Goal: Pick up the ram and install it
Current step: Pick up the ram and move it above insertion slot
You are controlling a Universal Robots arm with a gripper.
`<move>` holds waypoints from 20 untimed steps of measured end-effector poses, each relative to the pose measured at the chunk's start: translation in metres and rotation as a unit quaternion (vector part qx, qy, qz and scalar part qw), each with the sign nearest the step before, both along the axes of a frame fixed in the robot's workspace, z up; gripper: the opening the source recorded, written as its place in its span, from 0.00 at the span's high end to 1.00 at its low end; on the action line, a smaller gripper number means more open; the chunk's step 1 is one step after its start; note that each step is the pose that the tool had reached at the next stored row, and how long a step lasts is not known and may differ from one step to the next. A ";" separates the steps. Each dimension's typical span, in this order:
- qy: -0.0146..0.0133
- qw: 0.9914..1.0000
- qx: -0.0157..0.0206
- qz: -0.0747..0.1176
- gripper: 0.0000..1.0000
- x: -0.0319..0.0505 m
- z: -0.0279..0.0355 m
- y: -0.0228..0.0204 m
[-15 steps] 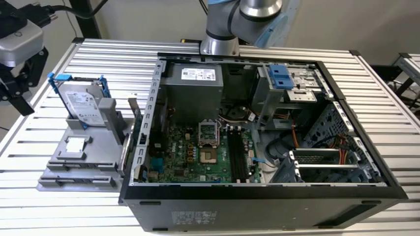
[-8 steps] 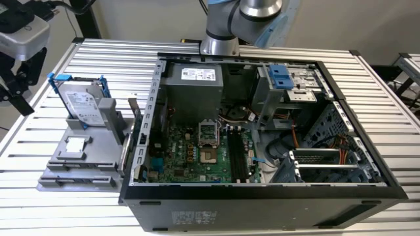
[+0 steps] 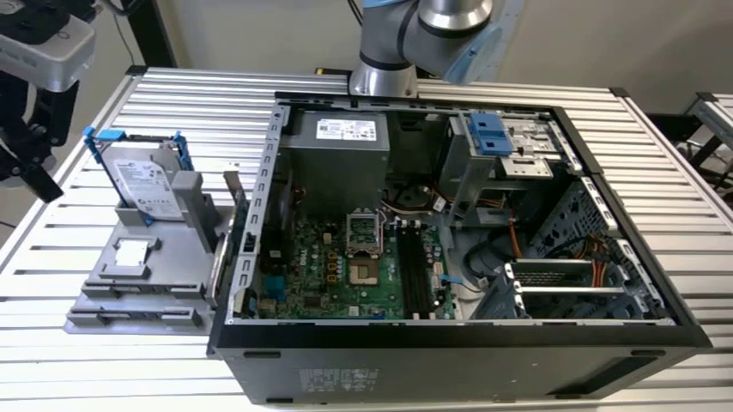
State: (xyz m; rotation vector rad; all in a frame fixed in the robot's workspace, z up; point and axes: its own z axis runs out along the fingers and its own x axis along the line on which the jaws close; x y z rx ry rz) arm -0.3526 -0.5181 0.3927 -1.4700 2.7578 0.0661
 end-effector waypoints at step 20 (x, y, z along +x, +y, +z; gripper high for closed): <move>-0.012 0.986 0.001 0.166 1.00 0.0000 -0.0003 0.0000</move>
